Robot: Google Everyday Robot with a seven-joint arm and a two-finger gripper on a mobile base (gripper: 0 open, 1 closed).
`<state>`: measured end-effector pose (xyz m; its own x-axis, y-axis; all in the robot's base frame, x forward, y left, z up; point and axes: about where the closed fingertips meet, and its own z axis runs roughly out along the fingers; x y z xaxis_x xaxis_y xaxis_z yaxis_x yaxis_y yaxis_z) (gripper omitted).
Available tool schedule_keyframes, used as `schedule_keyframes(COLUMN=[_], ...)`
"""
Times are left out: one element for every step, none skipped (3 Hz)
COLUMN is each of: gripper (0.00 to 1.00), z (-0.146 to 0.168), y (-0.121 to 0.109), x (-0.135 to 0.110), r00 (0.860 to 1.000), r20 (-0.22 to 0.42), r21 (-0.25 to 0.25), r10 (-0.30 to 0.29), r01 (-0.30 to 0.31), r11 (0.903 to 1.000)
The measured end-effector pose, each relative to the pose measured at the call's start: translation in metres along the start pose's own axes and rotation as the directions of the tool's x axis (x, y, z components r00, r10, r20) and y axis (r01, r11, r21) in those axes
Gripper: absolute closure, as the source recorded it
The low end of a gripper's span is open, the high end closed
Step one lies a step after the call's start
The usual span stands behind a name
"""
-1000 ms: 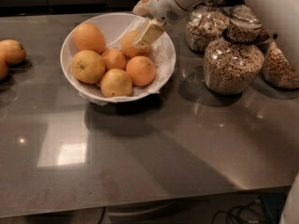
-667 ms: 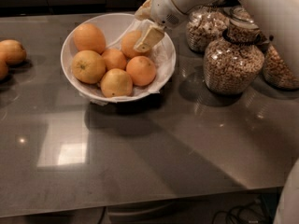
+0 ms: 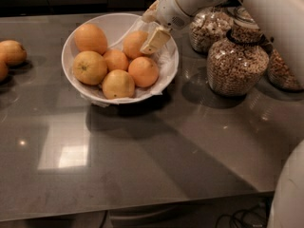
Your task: Pick orange from white bowl
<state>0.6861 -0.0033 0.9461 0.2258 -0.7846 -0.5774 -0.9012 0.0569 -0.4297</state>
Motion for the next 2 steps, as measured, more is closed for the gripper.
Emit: schedule_keyframes(gripper=[0.34,0.34], z=[0.0083,0.017], y=[-0.0064,-0.006], x=[0.0031,0.0047], r00=[1.0,0.999], r20=[-0.013,-0.022], r21=[-0.005,-0.022], r10=[-0.017,-0.027], r01=[0.016,0.026], r11=[0.9999,0.9994])
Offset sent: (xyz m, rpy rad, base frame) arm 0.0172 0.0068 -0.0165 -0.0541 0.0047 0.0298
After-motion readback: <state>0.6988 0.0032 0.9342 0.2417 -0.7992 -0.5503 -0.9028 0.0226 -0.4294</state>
